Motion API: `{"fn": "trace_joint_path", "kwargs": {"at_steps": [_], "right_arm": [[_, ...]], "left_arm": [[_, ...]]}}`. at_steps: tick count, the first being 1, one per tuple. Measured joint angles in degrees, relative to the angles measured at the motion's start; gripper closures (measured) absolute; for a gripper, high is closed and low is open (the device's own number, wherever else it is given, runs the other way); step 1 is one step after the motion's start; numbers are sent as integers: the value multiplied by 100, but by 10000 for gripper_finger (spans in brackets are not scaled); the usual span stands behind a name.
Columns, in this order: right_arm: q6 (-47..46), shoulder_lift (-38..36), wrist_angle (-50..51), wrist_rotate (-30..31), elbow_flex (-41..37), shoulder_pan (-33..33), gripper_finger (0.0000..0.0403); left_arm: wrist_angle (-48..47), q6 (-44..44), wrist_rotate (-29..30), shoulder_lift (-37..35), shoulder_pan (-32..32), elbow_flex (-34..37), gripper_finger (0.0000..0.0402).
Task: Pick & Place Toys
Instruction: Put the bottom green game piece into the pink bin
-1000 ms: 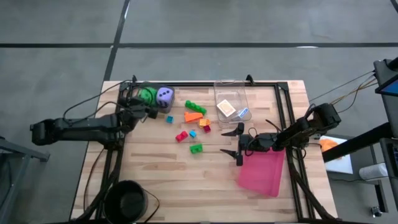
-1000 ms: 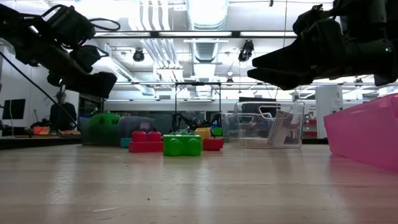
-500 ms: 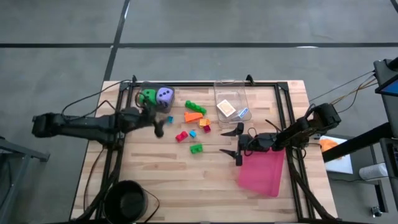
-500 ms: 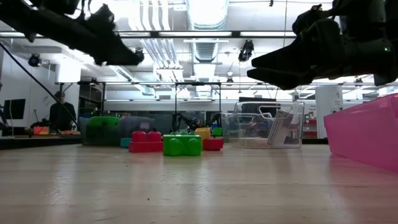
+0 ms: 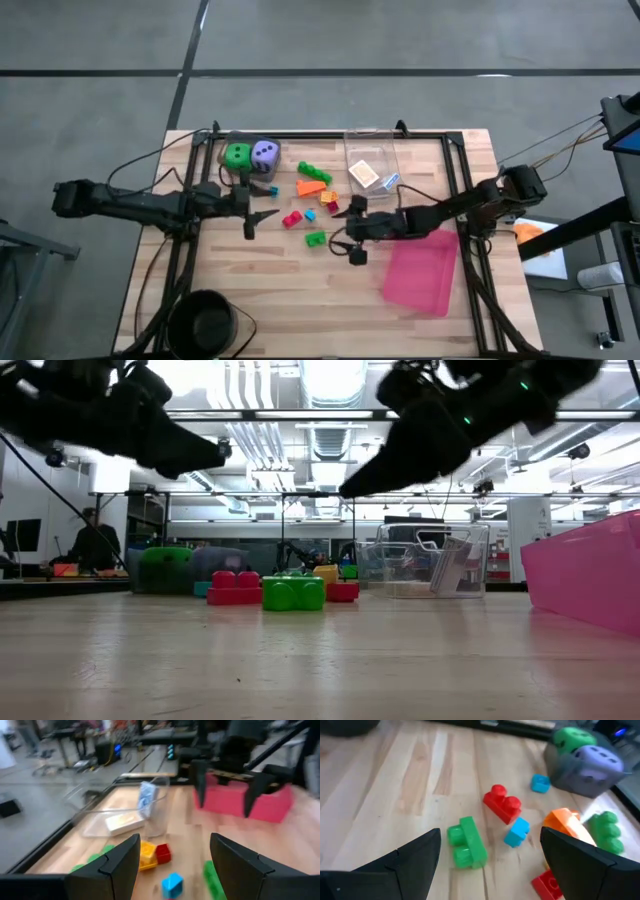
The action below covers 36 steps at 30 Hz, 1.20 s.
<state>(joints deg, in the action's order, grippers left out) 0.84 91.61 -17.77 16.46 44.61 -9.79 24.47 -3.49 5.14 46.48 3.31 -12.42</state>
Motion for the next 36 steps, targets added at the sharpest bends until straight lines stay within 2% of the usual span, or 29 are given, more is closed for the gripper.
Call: {"fn": "trace_joint_path", "kwargs": {"at_steps": [4,10,14,21,32,36], "right_arm": [[0,0,679,-584,439,185,63],[2,111,1001,-919,710,415,63],[2,596,1047,-1148,988,473,63],[151,1516,1676,-1380,1879,506,63],[216,2646,3505,-1452,3361,504,64],[216,2825,3800,-1450,3646,502,89]], "left_arm": [[695,29,-202,-95,0,525,162],[745,117,-220,-403,4,959,162],[743,155,-220,-569,4,1100,162],[664,180,-211,-592,7,1105,162],[636,197,-91,-588,15,1221,162],[597,196,-5,-562,15,1221,162]]}}
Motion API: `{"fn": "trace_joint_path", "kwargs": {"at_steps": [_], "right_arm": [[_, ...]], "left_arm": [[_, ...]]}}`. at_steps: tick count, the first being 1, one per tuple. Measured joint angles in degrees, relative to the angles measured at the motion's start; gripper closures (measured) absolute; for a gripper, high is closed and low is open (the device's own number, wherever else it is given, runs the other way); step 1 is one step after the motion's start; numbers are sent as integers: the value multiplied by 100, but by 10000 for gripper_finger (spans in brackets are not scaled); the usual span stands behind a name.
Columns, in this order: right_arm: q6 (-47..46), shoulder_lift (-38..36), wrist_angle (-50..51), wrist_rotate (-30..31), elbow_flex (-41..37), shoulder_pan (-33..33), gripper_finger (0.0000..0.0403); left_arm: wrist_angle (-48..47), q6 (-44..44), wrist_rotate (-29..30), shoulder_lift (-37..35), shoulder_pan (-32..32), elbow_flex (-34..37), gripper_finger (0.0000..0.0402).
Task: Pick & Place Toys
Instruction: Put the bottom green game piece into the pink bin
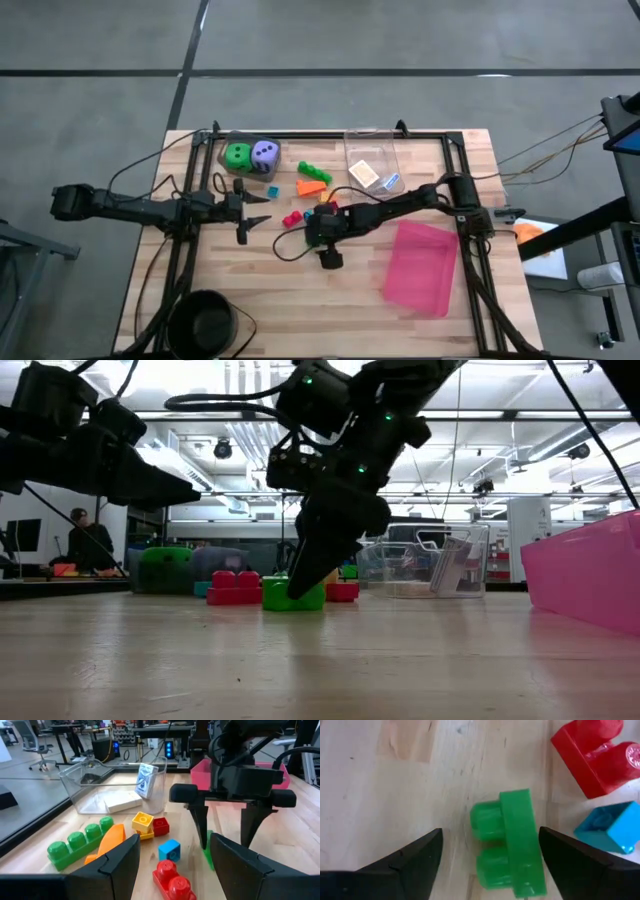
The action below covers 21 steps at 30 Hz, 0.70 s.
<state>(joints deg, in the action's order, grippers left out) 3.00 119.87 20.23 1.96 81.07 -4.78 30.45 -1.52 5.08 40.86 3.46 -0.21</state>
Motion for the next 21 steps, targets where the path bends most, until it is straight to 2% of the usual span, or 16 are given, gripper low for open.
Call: {"fn": "trace_joint_path", "kwargs": {"at_steps": [4,13,21], "right_arm": [[-11,19,205,22,58,2,153],[-112,-105,363,75,53,-11,342],[-107,-356,490,61,23,-76,347]], "left_arm": [[17,-2,4,-4,0,2,162],[14,-2,4,-2,0,4,162],[-1,-6,4,-2,0,7,162]]}}
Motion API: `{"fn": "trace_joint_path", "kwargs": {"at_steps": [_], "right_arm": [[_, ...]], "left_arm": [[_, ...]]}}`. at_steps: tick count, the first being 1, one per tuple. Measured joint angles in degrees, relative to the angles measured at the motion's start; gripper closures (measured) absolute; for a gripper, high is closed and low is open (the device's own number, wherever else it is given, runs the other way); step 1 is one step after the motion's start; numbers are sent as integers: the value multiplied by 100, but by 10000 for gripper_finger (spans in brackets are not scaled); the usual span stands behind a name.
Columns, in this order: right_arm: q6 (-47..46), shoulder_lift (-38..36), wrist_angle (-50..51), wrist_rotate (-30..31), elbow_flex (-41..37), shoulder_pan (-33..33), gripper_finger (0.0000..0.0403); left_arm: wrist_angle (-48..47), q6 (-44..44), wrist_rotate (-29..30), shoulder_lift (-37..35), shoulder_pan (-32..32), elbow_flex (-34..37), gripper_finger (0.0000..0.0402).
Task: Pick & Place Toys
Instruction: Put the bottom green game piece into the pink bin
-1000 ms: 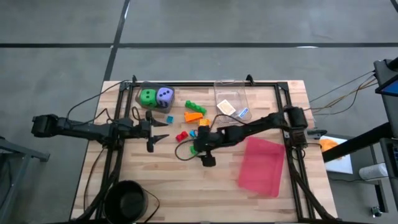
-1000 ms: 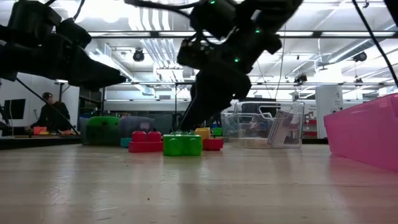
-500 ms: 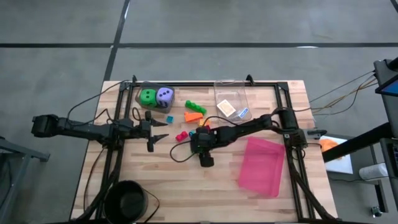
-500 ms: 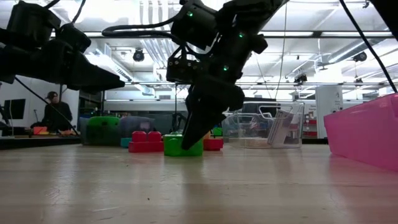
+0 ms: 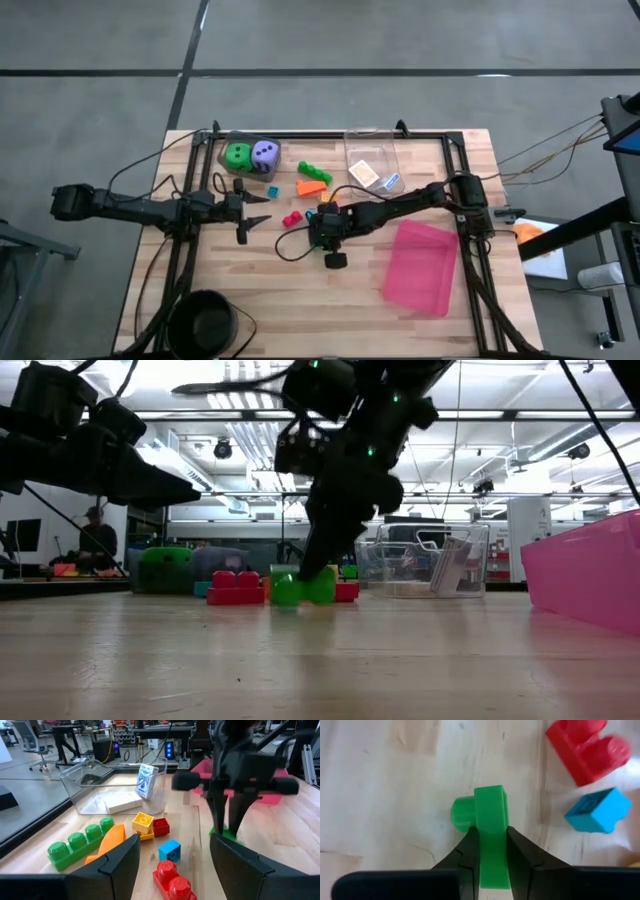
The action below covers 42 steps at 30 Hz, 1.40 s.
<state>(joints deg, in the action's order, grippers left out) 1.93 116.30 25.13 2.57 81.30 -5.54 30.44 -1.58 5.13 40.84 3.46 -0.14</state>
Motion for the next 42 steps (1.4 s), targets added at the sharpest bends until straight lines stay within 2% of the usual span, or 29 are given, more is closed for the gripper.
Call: {"fn": "trace_joint_path", "kwargs": {"at_steps": [7,10,13,17,20,23,33,42], "right_arm": [[156,-544,-27,-195,-7,-180,347],[267,-805,-450,-285,-77,-306,347],[389,-1000,-1557,-644,-444,-421,347],[398,-1154,-3840,-1296,-1299,-499,347],[230,-1229,-5343,-1462,-2023,-507,347],[-13,-1377,-6025,-1417,-2643,-501,348],[-724,-2832,-5934,-919,-4096,-626,348],[-1860,-4680,-3643,-386,-4860,-743,348]], "left_arm": [[-4,-11,0,2,0,2,162],[-4,-11,0,2,0,2,162],[-1,-11,2,4,0,2,162],[-1,-9,0,24,0,4,162],[-5,0,0,19,0,4,162],[-6,9,0,19,0,4,162],[-2,9,0,15,1,6,162],[-3,25,1,15,1,7,162]]}}
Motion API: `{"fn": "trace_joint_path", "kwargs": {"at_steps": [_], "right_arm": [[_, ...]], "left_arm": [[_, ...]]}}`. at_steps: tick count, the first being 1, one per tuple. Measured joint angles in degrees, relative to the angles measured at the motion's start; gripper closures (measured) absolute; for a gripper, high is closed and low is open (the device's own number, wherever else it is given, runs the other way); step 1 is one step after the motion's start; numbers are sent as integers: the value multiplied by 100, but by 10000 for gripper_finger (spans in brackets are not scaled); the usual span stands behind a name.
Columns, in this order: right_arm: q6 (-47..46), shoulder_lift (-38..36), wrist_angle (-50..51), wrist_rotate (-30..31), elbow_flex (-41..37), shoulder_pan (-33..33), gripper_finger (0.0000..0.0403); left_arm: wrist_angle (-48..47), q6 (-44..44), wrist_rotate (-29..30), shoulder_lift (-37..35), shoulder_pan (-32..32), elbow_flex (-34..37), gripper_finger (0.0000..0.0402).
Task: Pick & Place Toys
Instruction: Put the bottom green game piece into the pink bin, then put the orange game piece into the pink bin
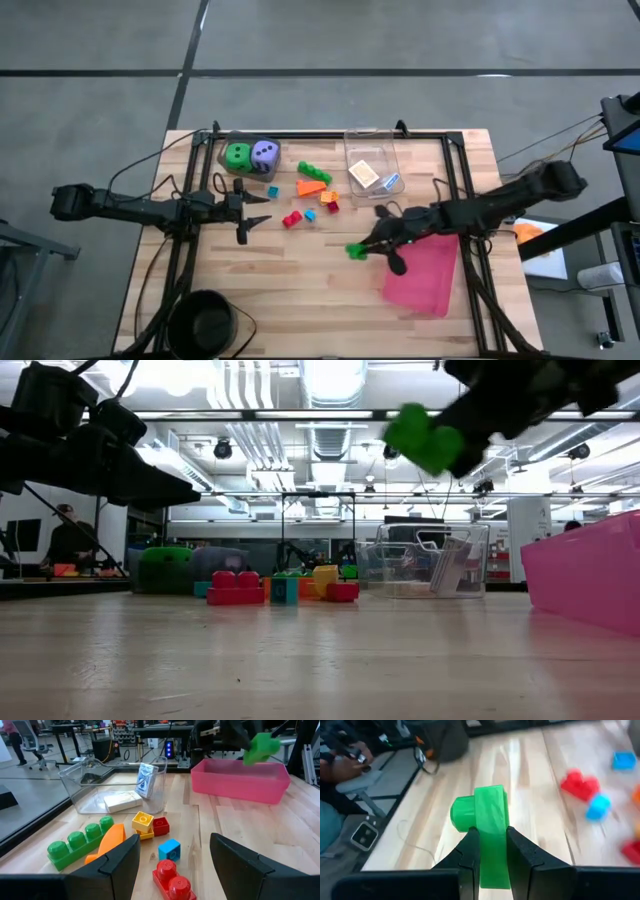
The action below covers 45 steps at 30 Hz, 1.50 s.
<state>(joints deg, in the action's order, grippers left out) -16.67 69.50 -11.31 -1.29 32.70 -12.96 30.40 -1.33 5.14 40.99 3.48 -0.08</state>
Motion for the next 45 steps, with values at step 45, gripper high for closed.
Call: {"fn": "trace_joint_path", "kwargs": {"at_steps": [45], "right_arm": [[-3435,-252,5143,109,312,-845,251]], "left_arm": [[1,45,-1,0,0,0,162]]}}
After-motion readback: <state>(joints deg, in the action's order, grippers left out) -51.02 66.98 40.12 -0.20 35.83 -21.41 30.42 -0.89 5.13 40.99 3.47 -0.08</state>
